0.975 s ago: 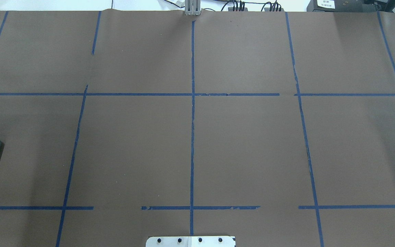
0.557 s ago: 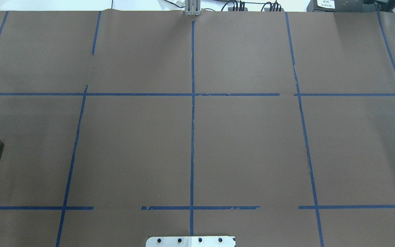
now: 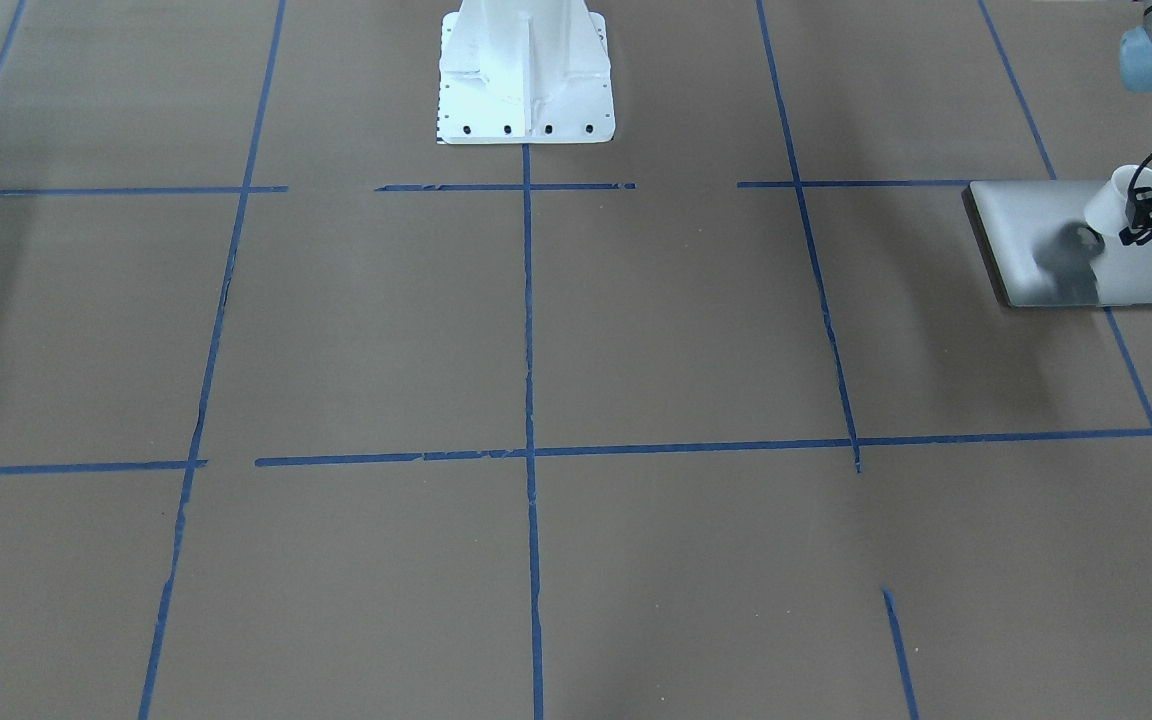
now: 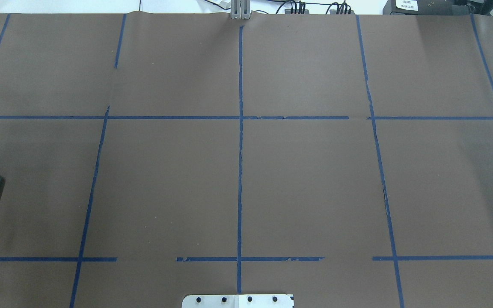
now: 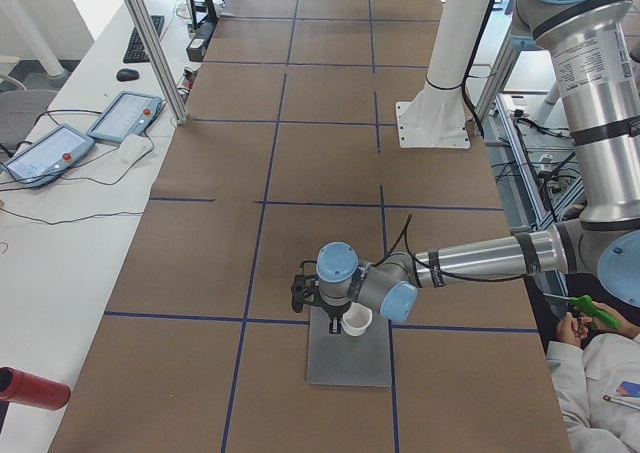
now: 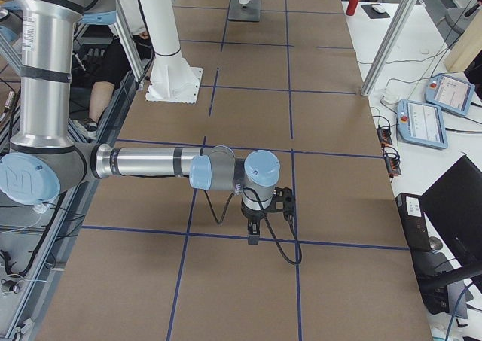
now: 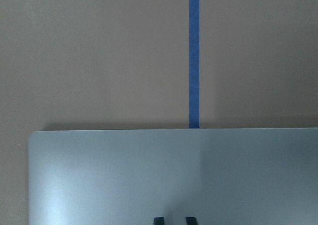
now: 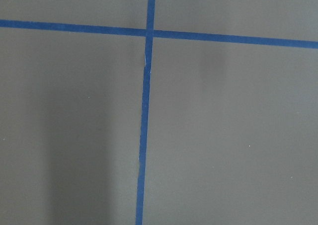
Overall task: Place cup on laptop
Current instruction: 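Lower the held cup with the left gripper over the silver laptop, then set the cup on the laptop lid and open the left gripper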
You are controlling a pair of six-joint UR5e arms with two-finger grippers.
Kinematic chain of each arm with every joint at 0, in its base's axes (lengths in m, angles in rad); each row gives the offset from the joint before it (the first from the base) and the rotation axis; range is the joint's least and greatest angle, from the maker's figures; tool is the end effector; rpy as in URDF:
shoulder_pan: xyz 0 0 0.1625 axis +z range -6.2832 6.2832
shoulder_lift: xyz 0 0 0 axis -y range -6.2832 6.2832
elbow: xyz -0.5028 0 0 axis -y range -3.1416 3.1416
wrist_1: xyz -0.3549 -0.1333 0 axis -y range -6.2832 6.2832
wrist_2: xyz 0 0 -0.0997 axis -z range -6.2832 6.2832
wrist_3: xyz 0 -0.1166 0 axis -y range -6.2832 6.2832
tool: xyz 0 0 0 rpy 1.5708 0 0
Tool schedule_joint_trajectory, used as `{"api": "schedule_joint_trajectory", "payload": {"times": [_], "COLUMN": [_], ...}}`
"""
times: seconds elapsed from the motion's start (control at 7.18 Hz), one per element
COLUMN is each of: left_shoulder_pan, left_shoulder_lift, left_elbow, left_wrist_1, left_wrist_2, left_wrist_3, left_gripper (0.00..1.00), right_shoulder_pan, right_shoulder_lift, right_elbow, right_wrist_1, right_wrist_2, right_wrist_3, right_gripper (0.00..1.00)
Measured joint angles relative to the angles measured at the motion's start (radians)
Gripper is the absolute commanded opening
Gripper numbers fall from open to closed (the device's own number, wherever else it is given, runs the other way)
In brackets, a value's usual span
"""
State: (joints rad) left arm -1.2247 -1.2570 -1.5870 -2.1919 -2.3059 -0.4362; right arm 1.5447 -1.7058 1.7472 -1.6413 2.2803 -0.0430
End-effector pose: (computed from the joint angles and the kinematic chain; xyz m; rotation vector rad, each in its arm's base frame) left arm 0.0520 -0.3067 0.7951 0.0077 0.7908 0.0335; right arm 0.0473 -0.3854 0.7374 -0.0219 -0.7098 -0.0558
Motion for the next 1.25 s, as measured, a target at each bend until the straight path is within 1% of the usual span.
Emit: {"api": "schedule_joint_trajectory", "payload": {"times": [0.56, 0.7, 0.97, 1.25], "left_shoulder_pan": [0.017, 0.020, 0.027, 0.030], "left_shoulder_lift": [-0.018, -0.026, -0.042, -0.051], "left_elbow": [0.023, 0.034, 0.049, 0.061], "left_wrist_1": [0.000, 0.000, 0.000, -0.001], "left_wrist_2": [-0.003, -0.003, -0.004, -0.003], "left_wrist_3": [0.001, 0.001, 0.002, 0.003], "left_gripper": [0.00, 0.09, 0.66, 0.94], "right_shoulder_pan": [0.000, 0.000, 0.000, 0.000], "right_shoulder_lift": [0.000, 0.000, 0.000, 0.000], "right_elbow": [0.000, 0.000, 0.000, 0.000], "right_wrist_1": [0.000, 0.000, 0.000, 0.000], "right_wrist_2": [0.001, 0.001, 0.001, 0.001], "right_wrist_3": [0.000, 0.000, 0.000, 0.000], "right_gripper": [1.00, 1.00, 1.00, 1.00]}}
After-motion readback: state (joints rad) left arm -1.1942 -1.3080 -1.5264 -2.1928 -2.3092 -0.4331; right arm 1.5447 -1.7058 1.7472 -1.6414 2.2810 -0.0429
